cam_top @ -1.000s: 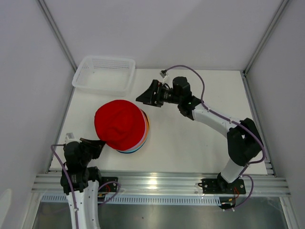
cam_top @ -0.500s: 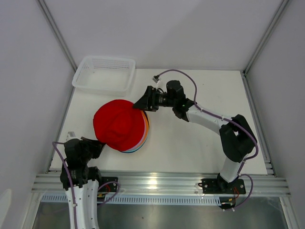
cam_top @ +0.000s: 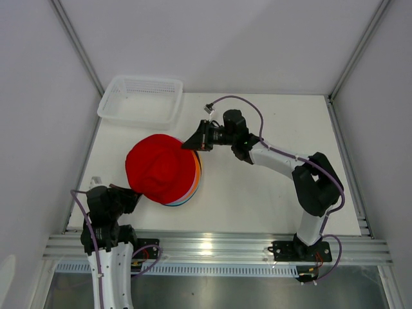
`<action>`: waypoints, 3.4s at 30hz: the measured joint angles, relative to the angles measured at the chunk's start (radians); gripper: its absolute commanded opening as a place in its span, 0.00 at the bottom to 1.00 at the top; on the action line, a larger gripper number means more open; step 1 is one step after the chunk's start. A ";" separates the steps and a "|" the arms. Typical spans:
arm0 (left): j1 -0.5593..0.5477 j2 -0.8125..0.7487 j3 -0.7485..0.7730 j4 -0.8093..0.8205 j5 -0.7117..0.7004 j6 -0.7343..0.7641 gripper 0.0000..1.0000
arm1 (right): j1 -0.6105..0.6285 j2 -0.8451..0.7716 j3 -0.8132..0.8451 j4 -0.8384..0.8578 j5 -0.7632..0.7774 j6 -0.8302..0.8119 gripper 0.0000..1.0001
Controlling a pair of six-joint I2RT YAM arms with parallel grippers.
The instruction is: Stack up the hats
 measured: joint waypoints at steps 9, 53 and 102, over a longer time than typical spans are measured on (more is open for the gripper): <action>0.000 0.010 -0.006 0.009 0.002 0.003 0.01 | 0.000 0.006 0.000 -0.041 0.017 -0.025 0.00; 0.264 0.704 0.211 0.592 0.342 0.275 0.64 | -0.051 0.188 0.249 -0.229 -0.059 -0.250 0.00; 0.333 0.789 -0.063 0.836 0.457 0.231 0.01 | -0.061 0.283 0.354 -0.257 -0.082 -0.203 0.00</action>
